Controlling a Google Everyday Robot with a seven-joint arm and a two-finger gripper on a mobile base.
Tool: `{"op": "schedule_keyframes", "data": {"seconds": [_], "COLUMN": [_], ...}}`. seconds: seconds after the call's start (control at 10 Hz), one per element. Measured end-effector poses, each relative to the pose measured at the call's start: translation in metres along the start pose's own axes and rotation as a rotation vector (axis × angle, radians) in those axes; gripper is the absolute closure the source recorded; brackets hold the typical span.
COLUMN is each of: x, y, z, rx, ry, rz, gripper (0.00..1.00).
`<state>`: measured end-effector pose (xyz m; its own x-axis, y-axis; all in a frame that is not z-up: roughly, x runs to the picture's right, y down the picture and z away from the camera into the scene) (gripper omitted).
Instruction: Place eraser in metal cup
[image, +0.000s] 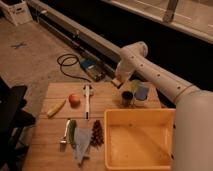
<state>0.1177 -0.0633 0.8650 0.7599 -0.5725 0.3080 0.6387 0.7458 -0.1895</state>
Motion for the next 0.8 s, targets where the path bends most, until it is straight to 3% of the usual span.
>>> {"op": "schedule_keyframes", "data": {"seconds": [0.2, 0.5, 0.8], "x": [-0.012, -0.030, -0.037], "y": [0.015, 0.036, 0.050], "z": [-0.018, -0.022, -0.018], "rx": [-0.018, -0.062, -0.099], "ry": [0.013, -0.006, -0.024], "rz": [0.009, 0.027, 0.061], "gripper": [1.00, 1.00, 0.78]}}
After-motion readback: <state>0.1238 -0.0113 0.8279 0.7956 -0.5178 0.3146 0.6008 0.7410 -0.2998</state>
